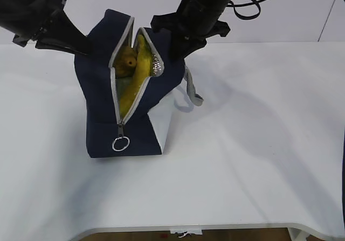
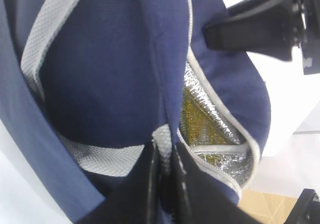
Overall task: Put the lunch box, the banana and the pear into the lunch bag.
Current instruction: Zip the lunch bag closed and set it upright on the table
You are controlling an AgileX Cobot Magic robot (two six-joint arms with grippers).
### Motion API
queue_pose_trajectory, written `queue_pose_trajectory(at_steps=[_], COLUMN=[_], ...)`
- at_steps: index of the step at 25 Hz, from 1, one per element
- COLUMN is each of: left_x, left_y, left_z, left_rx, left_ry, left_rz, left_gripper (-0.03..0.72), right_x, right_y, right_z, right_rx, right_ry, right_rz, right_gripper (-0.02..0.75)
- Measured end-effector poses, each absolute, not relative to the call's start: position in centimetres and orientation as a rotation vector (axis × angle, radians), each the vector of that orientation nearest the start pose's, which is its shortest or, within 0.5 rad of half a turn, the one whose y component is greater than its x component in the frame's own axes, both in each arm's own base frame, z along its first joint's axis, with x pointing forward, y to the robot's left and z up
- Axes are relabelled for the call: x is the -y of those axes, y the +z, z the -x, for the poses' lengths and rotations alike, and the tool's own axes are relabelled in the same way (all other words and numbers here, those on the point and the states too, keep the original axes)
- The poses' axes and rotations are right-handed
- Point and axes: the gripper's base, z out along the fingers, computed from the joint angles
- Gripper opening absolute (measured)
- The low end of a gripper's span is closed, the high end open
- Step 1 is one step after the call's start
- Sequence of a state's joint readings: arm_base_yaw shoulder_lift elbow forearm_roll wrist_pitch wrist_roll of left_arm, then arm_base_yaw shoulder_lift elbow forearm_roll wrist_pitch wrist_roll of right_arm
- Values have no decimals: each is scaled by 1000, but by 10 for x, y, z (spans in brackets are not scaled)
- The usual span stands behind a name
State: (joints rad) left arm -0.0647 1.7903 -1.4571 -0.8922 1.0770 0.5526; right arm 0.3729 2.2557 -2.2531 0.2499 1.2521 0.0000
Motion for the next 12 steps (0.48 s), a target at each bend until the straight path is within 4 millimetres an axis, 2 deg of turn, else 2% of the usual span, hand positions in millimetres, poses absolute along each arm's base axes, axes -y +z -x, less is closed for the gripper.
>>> queue_pose_trajectory(at_steps=[2,6,12], left_x=[87,97,123], left_y=[291,292,301], left_z=[-372,-367,-363], left_rx=[-2514,-2519,-2437], left_ry=[-1019,-1064,-1225], left_rz=[-349,-403,-412], left_gripper=[12,12,12], right_x=[-200,-200,-187], right_y=[279,281,316], right_z=[-450,-449,-431], right_rx=[-2715,-2706,-2652], right_ry=[456,460,379], right_rz=[482,500,528], right_gripper=[20,2,1])
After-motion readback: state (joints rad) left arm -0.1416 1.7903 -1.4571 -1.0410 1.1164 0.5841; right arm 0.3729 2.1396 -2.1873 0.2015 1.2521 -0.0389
